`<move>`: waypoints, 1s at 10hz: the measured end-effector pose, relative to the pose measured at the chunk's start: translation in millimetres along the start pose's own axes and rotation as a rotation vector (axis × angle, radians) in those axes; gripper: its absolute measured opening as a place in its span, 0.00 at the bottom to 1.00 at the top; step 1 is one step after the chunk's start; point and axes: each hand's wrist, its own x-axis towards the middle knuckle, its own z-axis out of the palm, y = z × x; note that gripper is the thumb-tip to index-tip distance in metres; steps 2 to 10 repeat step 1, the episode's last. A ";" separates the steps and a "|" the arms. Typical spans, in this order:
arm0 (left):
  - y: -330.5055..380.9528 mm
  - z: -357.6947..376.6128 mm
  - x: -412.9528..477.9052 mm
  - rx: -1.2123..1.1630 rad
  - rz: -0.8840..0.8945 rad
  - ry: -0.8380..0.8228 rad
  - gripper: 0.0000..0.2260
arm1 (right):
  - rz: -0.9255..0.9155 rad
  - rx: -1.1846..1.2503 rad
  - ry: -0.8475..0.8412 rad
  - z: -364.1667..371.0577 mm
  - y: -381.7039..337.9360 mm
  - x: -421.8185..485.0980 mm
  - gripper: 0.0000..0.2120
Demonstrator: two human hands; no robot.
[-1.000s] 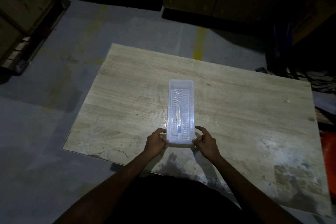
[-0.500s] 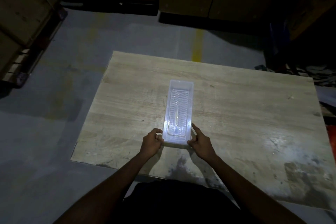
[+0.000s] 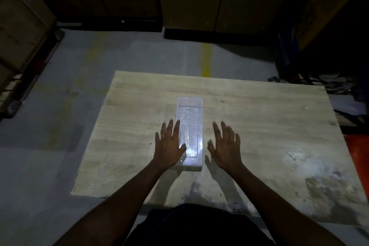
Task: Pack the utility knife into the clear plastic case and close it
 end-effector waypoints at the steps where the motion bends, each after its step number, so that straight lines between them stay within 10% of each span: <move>1: 34.5 -35.0 31.2 0.138 0.161 0.113 0.38 | -0.025 -0.055 0.065 -43.5 16.6 38.5 0.32; 10: 34.5 -35.0 31.2 0.138 0.161 0.113 0.38 | -0.025 -0.055 0.065 -43.5 16.6 38.5 0.32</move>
